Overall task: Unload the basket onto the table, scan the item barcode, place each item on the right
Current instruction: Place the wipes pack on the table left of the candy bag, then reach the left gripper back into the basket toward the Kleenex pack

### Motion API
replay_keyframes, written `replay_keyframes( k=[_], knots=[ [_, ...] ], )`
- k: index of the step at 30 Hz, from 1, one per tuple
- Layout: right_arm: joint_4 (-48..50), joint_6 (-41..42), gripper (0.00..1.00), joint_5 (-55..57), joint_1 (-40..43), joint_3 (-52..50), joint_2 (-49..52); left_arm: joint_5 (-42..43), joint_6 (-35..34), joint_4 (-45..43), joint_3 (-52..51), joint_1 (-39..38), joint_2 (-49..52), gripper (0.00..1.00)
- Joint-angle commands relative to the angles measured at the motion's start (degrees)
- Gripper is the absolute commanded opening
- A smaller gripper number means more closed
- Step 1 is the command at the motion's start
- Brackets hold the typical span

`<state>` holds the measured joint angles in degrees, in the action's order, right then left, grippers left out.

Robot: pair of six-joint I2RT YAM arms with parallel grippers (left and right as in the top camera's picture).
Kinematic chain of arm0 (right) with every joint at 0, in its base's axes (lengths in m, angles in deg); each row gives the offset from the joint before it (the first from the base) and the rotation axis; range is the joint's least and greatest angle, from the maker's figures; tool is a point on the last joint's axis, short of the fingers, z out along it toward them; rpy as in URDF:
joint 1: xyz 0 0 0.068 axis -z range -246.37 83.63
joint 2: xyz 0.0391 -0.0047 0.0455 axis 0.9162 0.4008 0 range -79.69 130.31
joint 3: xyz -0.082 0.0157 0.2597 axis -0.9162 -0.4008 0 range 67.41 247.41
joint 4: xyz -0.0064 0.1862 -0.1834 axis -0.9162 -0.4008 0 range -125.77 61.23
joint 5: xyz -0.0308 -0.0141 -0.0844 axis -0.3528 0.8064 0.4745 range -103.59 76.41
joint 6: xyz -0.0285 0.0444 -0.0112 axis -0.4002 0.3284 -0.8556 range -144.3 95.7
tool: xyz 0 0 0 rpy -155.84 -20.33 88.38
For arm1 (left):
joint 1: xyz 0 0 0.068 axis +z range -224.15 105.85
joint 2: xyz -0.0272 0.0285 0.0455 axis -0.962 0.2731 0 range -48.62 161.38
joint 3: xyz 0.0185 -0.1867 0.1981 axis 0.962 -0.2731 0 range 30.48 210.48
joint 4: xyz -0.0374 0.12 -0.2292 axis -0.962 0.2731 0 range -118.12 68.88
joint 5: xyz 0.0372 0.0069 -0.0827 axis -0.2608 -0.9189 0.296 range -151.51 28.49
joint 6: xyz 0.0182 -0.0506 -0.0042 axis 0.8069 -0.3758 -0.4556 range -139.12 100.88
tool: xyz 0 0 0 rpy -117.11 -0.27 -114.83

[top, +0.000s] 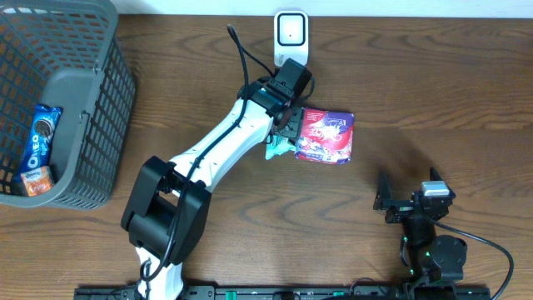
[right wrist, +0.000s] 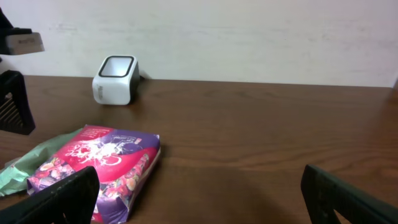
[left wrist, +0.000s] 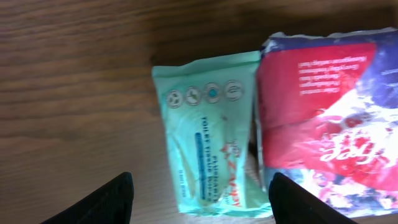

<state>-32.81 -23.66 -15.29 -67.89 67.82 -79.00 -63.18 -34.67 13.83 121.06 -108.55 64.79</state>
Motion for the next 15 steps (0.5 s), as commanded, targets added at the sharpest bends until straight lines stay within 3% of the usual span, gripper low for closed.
replay_keyframes(
  k=[1,7,15],
  knots=[
    [-0.24,0.57,0.99,0.09,-0.02,-0.09,-0.31,-2.69,1.79,0.33,1.29,0.63,-4.96,0.70],
    [-0.24,0.57,0.99,0.09,-0.02,-0.09,-0.31,-2.73,1.81,-0.68,1.44,5.18,-15.34,0.69],
    [-0.24,0.57,0.99,0.09,-0.02,-0.09,-0.31,-5.49,1.55,-1.22,1.44,24.30,-29.77,0.69]
  ],
)
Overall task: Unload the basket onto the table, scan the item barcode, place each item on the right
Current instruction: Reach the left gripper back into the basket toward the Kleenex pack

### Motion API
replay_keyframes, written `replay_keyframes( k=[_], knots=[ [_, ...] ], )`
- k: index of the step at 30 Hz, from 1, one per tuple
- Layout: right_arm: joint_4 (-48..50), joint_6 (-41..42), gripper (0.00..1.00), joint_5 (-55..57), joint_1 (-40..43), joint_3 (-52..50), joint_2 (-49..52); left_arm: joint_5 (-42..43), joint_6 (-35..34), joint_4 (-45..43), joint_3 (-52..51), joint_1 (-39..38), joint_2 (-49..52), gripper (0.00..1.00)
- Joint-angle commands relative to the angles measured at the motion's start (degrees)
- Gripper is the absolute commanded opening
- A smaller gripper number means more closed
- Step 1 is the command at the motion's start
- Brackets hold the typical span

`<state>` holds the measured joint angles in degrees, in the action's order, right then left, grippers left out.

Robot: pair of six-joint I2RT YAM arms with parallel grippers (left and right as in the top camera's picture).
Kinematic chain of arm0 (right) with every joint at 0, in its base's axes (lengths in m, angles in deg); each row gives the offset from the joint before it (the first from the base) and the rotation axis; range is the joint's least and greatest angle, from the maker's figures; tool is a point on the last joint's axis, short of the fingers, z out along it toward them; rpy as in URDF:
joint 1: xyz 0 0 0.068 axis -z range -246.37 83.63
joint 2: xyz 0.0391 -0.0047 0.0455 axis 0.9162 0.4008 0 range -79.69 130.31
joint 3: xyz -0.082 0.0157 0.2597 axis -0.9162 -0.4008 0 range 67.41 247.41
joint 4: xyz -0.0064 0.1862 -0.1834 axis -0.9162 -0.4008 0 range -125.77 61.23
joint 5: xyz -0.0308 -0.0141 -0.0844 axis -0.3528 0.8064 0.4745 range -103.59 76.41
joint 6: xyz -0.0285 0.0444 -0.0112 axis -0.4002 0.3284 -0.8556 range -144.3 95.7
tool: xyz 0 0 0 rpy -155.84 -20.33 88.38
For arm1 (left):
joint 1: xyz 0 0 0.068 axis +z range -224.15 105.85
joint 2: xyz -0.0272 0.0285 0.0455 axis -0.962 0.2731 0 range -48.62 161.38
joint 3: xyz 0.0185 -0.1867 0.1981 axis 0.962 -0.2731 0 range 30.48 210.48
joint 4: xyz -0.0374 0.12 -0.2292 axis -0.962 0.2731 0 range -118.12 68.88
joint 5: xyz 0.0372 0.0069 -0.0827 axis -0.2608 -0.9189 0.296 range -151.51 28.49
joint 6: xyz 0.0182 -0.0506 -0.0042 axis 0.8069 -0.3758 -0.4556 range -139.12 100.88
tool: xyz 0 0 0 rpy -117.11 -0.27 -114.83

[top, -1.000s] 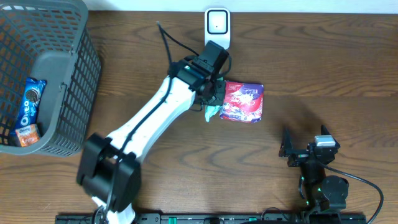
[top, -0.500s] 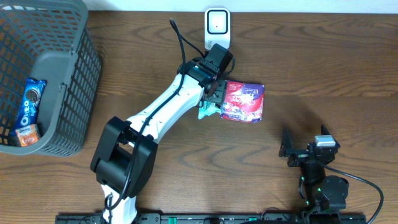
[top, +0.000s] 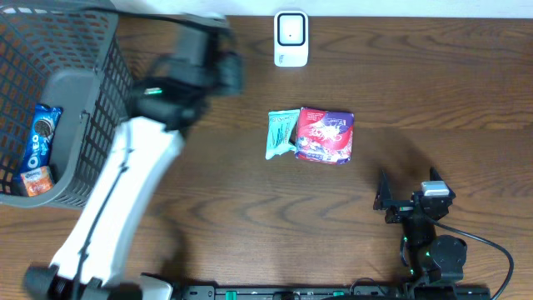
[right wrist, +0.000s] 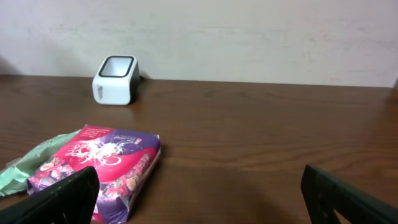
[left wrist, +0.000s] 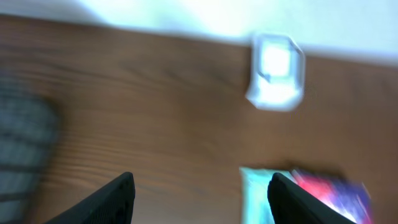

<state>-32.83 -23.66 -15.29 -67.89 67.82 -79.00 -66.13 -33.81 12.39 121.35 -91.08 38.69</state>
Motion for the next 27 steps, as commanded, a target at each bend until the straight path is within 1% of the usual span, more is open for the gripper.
replay_keyframes(
  k=[1,4,7,10,13,18,22,24,27],
  knots=[
    [-0.22,0.57,0.99,0.09,-0.02,-0.09,-0.31,-2.54,0.42,0.09,1.16,10.12,-5.05,0.69],
    [-0.22,0.57,0.99,0.09,-0.02,-0.09,-0.31,-2.54,0.24,-0.42,1.16,20.04,-7.96,0.69],
    [-0.22,0.59,0.99,0.11,-0.02,-0.09,-0.31,-2.54,0.07,-0.52,1.14,29.66,-8.59,0.69],
    [-0.22,0.57,0.99,0.09,-0.02,-0.09,-0.31,-2.54,0.07,0.28,0.98,38.12,-7.30,0.69],
    [-0.22,0.59,0.99,0.09,-0.02,-0.09,-0.31,-2.54,0.02,1.92,0.85,44.24,-4.74,0.69],
    [-0.22,0.57,0.99,0.11,-0.02,-0.09,-0.31,-2.84,-0.09,4.87,0.85,48.28,0.13,0.69],
    [-0.22,0.57,0.99,0.09,-0.02,-0.09,-0.31,-12.35,-4.96,8.90,0.85,49.00,4.83,0.69],
    [-0.22,0.59,0.99,0.09,-0.02,-0.09,-0.31,-14.19,-5.07,10.34,0.85,49.00,7.15,0.69],
    [-0.22,0.57,0.99,0.09,-0.02,-0.09,-0.31,-14.16,-5.09,12.28,0.85,49.00,10.23,0.69]
  ],
)
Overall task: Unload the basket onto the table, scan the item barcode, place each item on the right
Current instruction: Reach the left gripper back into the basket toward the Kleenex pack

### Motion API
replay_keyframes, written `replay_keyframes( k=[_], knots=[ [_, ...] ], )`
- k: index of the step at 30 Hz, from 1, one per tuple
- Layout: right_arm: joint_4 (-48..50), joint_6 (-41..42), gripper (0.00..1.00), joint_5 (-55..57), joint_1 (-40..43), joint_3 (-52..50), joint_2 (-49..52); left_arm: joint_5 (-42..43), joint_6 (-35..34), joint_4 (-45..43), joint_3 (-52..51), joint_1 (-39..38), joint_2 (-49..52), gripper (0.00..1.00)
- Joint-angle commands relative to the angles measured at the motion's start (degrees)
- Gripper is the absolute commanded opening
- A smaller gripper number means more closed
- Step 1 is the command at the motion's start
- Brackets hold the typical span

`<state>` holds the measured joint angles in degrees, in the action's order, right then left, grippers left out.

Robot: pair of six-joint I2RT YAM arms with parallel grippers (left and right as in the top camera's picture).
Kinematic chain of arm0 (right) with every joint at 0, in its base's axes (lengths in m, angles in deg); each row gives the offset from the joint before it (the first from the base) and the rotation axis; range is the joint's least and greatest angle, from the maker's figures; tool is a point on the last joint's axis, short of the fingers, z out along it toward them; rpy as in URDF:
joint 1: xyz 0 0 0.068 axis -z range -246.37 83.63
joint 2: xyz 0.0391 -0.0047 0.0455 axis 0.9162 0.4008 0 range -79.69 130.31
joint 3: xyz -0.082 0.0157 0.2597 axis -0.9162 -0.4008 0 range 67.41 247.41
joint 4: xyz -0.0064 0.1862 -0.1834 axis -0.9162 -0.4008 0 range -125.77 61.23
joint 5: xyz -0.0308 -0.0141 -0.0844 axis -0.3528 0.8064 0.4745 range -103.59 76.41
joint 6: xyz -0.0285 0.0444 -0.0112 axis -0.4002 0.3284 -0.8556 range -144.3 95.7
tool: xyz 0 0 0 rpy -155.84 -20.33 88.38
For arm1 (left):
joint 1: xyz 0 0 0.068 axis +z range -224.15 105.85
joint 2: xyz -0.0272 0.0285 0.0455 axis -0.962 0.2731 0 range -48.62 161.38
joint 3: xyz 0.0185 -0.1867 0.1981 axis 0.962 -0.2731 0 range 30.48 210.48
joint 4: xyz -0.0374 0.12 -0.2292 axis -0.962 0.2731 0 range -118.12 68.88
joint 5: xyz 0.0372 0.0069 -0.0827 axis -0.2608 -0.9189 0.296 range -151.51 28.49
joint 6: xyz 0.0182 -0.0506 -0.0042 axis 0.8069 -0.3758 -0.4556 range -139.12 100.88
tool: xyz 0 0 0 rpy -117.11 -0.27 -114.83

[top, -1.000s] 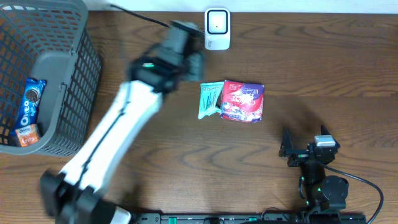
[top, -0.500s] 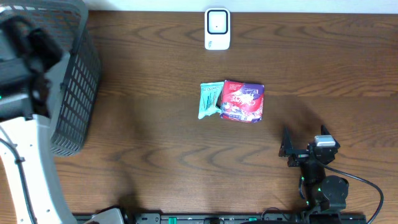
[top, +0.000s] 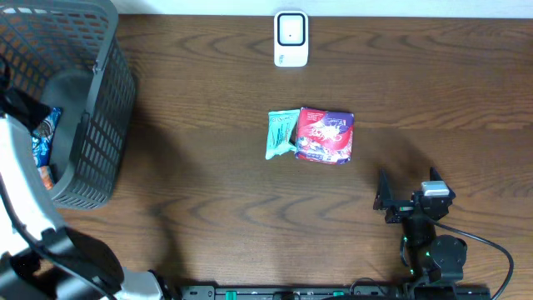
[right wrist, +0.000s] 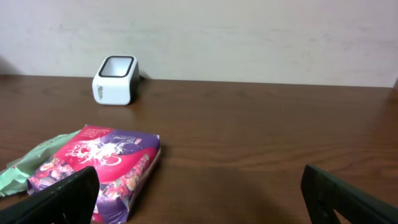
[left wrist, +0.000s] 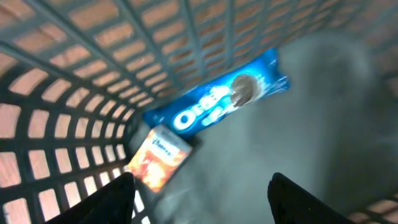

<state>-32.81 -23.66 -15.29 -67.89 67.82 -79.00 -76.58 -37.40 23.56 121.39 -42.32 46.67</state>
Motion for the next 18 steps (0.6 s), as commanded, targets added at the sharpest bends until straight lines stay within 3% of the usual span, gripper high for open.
replay_keyframes(
  k=[1,9,18],
  knots=[
    [-0.24,0.59,0.99,0.09,-0.02,-0.09,-0.31,-3.74,-1.51,1.73,0.81,0.24,3.13,0.68],
    [-0.24,0.59,0.99,0.09,-0.02,-0.09,-0.31,-11.23,-2.45,4.48,-2.08,0.24,8.81,0.65],
    [-0.24,0.57,0.99,0.09,-0.02,-0.09,-0.31,-11.10,-2.99,3.15,-6.19,0.24,10.40,0.65]
  ],
)
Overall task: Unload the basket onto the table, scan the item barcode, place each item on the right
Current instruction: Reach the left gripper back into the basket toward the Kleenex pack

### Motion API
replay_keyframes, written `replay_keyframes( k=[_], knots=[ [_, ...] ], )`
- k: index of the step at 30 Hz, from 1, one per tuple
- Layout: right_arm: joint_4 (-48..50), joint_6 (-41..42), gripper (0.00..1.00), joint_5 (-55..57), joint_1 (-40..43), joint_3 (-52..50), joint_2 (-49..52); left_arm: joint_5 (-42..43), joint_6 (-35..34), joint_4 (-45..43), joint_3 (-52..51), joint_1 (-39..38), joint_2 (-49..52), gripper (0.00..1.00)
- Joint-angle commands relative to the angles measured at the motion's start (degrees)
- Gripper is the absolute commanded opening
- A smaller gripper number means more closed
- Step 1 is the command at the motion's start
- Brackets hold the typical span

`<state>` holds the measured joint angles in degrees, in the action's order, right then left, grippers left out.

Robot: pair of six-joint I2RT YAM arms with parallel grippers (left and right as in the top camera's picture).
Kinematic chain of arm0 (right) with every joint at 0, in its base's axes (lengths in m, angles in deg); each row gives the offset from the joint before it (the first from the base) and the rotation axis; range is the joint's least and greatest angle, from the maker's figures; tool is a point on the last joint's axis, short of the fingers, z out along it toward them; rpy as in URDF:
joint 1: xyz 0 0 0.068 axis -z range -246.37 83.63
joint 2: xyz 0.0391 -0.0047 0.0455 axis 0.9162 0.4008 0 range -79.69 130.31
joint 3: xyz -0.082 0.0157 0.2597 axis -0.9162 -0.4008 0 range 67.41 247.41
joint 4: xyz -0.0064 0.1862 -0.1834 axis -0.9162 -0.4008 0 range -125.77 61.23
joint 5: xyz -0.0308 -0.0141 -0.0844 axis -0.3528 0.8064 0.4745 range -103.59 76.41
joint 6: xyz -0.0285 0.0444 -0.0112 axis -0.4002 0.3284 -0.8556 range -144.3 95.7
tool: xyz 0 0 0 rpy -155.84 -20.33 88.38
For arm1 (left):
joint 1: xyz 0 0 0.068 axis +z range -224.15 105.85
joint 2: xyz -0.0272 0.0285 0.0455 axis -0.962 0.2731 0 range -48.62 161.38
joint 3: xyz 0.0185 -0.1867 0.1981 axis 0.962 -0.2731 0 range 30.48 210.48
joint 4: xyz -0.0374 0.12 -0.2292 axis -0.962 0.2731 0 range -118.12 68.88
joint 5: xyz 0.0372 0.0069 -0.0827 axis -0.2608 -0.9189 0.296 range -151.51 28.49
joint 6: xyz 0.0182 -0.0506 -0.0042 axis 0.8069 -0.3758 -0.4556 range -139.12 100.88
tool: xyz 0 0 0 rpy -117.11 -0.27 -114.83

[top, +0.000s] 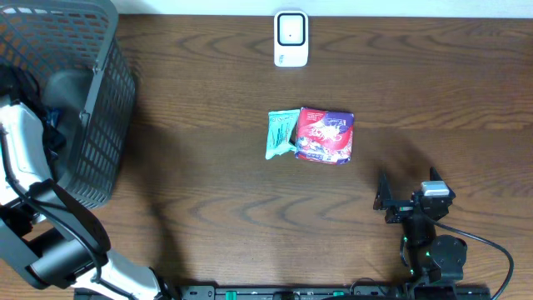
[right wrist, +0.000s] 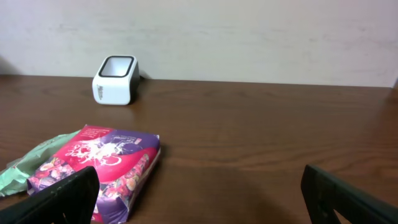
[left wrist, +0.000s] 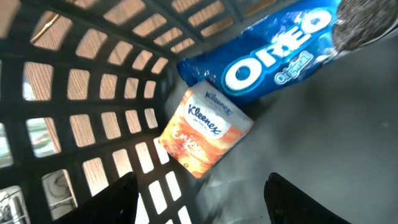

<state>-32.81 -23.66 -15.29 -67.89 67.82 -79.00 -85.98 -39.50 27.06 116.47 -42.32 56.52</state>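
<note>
My left gripper (left wrist: 202,208) is open inside the grey basket (top: 100,75) at the far left. It hangs just above an orange Kleenex pack (left wrist: 205,127) and a blue Oreo pack (left wrist: 280,56) on the basket floor, touching neither. The white scanner (top: 291,37) stands at the table's far edge. A pink and purple candy bag (top: 326,136) and a green tissue pack (top: 281,133) lie side by side mid-table. My right gripper (right wrist: 202,199) rests open near the front right, holding nothing.
The basket's lattice wall (left wrist: 81,99) closes in around my left gripper on the left side. In the right wrist view the scanner (right wrist: 114,80) stands in front of a pale wall, with the candy bag (right wrist: 99,168) nearer.
My left gripper has dropped lower inside the basket; the Kleenex and Oreo packs now look larger and closer. It is still open. The right arm and the table items have not moved.
My left gripper was open over the green pack and candy bag mid-table. Then it was away to the left near the basket, both packs left lying. Then it was open over the basket's packs, and now it is low inside, close above them.
</note>
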Motion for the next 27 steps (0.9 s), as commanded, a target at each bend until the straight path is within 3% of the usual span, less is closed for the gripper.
replay_keyframes(
  k=[1,15,27],
  knots=[
    [-0.24,0.57,0.99,0.09,-0.02,-0.09,-0.31,-1.70,-0.90,-0.79,-1.90,0.24,0.55,0.65],
    [-0.24,0.57,0.99,0.09,-0.02,-0.09,-0.31,-1.70,4.59,-13.79,-9.66,0.24,0.55,0.65],
    [-0.24,0.57,0.99,0.11,-0.02,-0.09,-0.31,-1.73,4.72,-15.30,-9.66,0.31,3.87,0.65]
  ],
)
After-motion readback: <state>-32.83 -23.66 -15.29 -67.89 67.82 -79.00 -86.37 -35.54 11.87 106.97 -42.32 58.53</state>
